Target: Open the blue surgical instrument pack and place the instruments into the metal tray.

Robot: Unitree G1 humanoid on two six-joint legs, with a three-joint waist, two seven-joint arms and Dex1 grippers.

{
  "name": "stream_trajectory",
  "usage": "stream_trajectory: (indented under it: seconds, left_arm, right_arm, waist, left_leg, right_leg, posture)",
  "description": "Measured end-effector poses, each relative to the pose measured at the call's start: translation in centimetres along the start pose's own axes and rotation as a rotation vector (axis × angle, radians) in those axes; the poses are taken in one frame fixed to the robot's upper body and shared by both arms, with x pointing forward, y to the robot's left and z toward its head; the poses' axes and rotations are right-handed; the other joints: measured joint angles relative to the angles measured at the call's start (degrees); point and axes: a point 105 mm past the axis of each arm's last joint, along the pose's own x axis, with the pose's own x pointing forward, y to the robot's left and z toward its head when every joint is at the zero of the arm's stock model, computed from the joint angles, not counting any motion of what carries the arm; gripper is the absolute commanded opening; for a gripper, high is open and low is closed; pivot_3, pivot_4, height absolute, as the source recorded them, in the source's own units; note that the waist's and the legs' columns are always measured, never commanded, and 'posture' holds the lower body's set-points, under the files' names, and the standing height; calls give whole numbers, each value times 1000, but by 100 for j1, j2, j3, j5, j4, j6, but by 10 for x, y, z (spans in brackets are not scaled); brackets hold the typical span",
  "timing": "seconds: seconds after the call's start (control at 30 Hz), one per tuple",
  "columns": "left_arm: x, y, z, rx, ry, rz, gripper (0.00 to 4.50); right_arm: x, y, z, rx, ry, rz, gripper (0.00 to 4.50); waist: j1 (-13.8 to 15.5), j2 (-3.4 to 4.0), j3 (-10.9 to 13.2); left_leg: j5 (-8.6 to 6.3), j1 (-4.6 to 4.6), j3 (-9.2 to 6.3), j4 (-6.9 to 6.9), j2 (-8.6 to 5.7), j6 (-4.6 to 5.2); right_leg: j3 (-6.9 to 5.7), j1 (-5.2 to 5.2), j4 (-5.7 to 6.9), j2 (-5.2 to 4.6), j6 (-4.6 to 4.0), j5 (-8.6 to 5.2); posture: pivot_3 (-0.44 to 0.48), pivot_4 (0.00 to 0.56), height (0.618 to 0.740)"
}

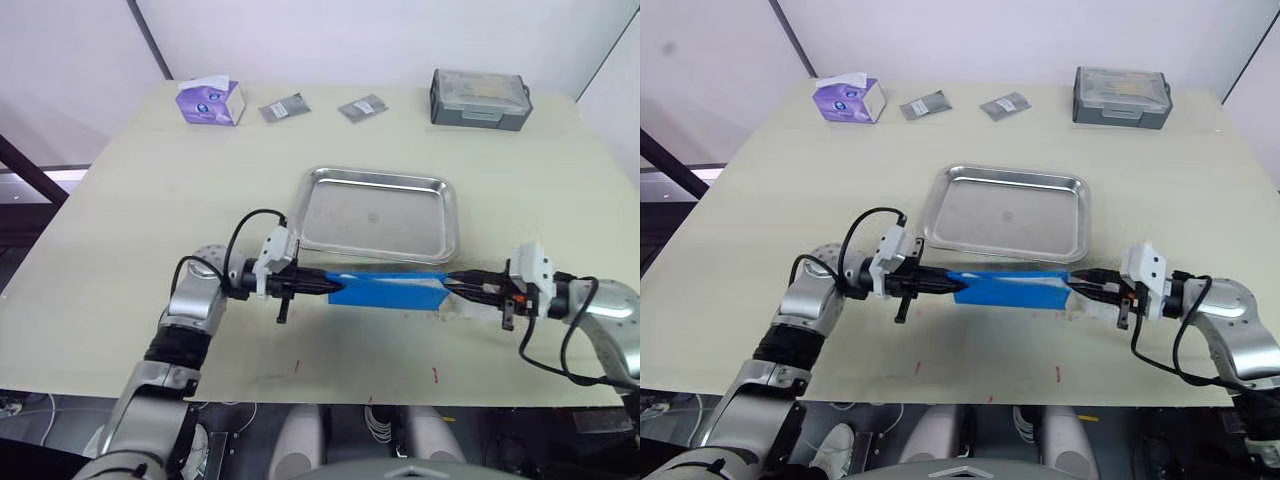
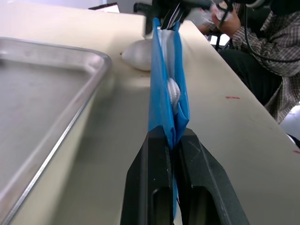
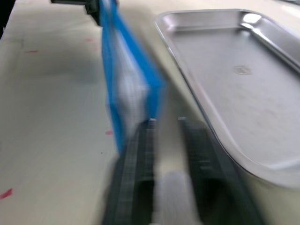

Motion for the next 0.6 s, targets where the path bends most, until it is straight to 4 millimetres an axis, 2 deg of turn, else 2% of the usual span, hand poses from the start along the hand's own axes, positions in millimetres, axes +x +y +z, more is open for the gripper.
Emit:
stream_trajectory:
  seconds: [0.07,0.13,0.6]
  left_arm:
    - [-3,-3,0,1,8,4,0]
    - [-5,-6,-1,0,13,5,0]
    - [-11,-7,-1,5,30,24,0]
  right_arm:
    - [-6,1,4,10,0,-6,3495]
    - [-9,3,6,18,7,-6,4413]
    - [-10,12,8,54,7,29,4413]
  waist:
    - [-7,0,0]
    - [-4,0,0]
    - [0,0,0]
  left_leg:
    - [0,2,0,-1,0,0]
    - [0,2,0,-1,0,0]
    - [0,1,0,-1,-1,0]
  right_leg:
    - [0,1,0,1,0,0]
    - [0,1,0,1,0,0]
    - [0,1,-1,1,0,0]
  posture:
    - [0,150,740]
    - [0,150,740]
    - [0,150,740]
